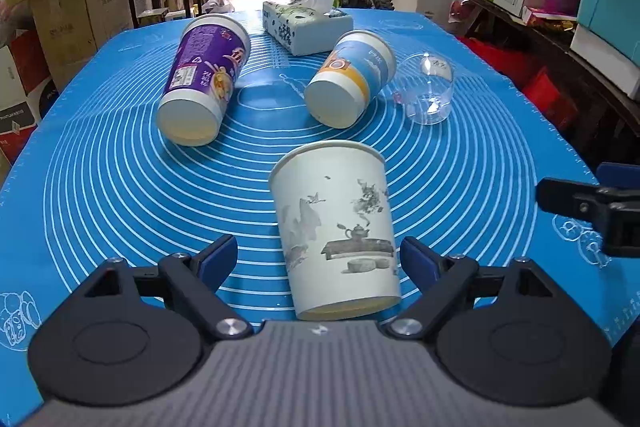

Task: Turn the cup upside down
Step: 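Lift the white paper cup with the right gripper, then rotate the right gripper to turn the white cup rim-down, then lower the inverted white cup onto the mat and open the right gripper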

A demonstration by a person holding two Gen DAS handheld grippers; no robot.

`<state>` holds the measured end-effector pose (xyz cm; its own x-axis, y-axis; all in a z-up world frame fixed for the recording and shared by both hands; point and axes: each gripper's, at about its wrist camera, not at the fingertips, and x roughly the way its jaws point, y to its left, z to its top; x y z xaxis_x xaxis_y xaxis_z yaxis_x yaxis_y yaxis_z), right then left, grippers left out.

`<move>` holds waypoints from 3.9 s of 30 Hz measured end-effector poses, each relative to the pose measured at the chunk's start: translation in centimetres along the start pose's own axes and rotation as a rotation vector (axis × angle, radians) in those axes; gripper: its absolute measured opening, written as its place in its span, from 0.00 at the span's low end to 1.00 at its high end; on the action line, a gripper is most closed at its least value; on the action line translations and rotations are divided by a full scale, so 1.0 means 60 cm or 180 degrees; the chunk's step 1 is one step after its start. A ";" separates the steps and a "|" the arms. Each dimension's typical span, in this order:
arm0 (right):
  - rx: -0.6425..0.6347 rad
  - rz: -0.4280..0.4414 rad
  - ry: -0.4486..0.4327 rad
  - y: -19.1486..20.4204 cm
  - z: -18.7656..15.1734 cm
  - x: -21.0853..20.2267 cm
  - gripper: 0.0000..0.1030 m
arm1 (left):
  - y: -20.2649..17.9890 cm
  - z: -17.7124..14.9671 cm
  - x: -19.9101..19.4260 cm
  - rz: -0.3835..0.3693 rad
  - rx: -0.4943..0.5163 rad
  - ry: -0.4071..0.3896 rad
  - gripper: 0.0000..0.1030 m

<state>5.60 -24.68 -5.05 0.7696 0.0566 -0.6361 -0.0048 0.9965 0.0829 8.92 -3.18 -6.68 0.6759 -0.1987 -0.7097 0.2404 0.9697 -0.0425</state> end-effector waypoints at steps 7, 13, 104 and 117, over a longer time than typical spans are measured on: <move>-0.0281 0.0038 -0.0024 0.004 0.013 -0.001 0.98 | 0.001 0.003 -0.039 -0.0184 -0.0145 -0.0103 0.87; -0.1031 0.0105 -0.0288 0.039 0.049 -0.029 0.98 | 0.011 -0.007 -0.090 0.0038 -0.0146 -0.0328 1.00; -0.0300 0.0440 -0.0195 0.131 0.004 0.083 0.60 | 0.088 -0.040 -0.101 0.0754 -0.0209 -0.0665 1.00; -0.0089 0.0473 -0.0221 0.116 0.005 0.041 0.93 | 0.077 -0.042 -0.120 0.0712 -0.0218 -0.0698 1.00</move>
<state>7.64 -17.63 -5.82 0.8014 0.2001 -0.5637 -0.1388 0.9789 0.1500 3.38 3.12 -3.54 0.8426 0.0019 -0.5385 0.0264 0.9986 0.0449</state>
